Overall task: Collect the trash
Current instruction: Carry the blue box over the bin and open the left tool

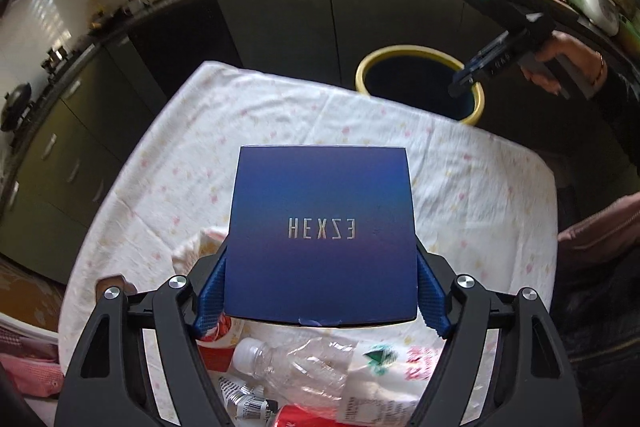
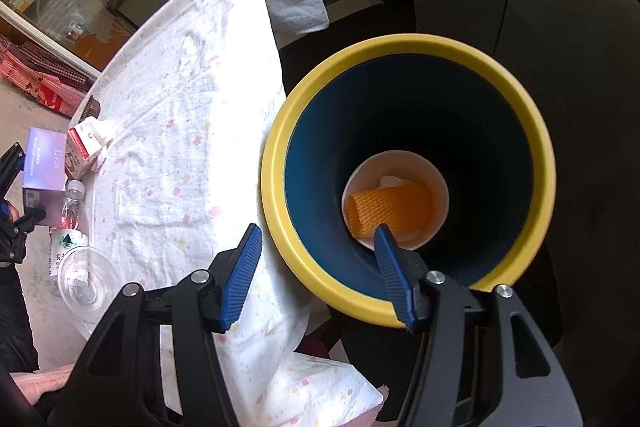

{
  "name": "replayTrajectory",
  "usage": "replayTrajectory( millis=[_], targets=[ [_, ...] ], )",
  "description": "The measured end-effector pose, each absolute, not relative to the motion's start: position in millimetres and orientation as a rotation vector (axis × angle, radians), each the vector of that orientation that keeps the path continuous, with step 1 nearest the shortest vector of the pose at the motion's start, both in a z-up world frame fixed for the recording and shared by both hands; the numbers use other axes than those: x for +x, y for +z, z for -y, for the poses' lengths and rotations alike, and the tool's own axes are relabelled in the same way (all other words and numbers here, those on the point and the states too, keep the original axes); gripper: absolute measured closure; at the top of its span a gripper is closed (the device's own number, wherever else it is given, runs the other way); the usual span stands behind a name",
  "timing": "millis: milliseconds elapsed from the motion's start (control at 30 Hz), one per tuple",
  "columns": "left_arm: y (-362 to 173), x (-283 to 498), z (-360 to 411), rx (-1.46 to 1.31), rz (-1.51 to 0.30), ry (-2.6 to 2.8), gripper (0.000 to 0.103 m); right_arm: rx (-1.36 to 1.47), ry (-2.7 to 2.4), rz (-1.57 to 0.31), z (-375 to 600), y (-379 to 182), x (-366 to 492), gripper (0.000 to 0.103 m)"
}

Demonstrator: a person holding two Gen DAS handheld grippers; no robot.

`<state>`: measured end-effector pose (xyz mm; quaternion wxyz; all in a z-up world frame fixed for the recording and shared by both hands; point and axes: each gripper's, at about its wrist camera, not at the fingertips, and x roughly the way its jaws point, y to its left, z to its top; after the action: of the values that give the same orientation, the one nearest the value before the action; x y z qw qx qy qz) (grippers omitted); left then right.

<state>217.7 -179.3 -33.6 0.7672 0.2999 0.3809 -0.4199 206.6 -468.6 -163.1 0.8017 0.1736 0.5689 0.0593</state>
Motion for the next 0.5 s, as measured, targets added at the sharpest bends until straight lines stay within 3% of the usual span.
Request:
replayTrajectory(
  millis=[233, 500],
  targets=[
    [-2, 202, 229, 0.650, -0.776, -0.982, 0.026, 0.396, 0.073, -1.174, 499, -160, 173, 0.047],
    [-3, 192, 330, 0.727, -0.761, -1.114, 0.026, 0.430, -0.001, -1.131, 544, -159, 131, 0.047]
  ],
)
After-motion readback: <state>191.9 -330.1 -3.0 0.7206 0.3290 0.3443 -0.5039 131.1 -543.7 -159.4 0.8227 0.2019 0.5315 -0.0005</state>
